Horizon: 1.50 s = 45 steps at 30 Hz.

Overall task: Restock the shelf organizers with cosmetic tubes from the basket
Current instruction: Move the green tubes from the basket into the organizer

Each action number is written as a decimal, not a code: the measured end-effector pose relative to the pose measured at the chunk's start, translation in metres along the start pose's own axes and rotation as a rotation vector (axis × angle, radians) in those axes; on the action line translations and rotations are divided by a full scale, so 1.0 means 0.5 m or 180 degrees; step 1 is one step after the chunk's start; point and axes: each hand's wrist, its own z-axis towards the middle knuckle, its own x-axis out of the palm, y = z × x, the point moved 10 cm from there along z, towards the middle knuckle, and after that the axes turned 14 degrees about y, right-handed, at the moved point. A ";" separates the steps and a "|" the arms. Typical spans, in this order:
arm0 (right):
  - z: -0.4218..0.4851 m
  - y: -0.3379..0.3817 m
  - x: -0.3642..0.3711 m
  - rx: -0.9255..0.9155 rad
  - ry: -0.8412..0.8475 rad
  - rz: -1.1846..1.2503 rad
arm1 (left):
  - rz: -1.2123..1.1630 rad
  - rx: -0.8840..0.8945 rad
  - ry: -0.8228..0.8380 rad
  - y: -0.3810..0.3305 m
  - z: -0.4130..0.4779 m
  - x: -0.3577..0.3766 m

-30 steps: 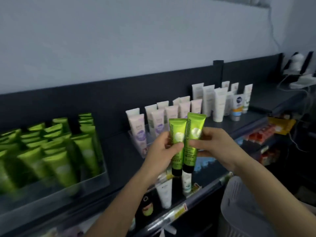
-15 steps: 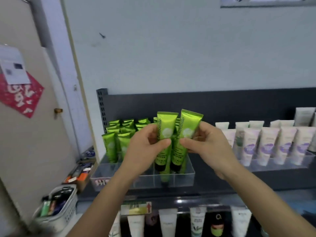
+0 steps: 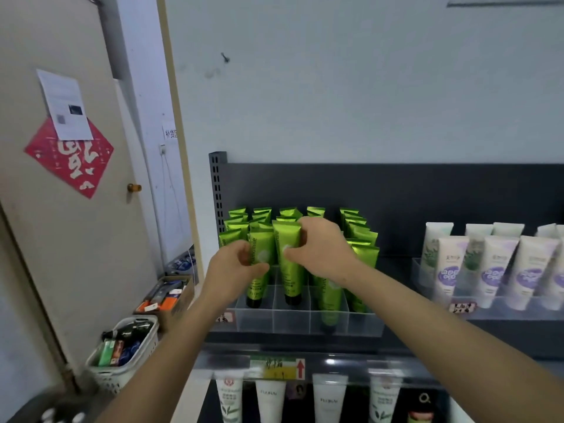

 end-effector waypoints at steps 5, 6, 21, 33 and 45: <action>0.023 -0.012 0.051 0.0128 0.0482 -0.0298 | -0.0087 -0.0217 0.0286 0.053 0.006 0.029; 0.026 -0.010 0.056 0.0141 0.0543 -0.0372 | -0.0047 -0.0247 0.0317 0.059 0.008 0.031; 0.031 0.025 0.038 -0.0079 0.0297 -0.0736 | 0.0377 0.0040 -0.0083 0.017 0.003 -0.010; -0.061 -0.035 -0.115 -0.0185 -0.0473 -0.0199 | 0.0874 0.1154 -0.0421 -0.213 -0.045 0.024; -0.422 -0.389 -0.320 0.1179 -0.1179 -0.0065 | 0.0516 0.2378 0.0960 -0.458 -0.091 0.456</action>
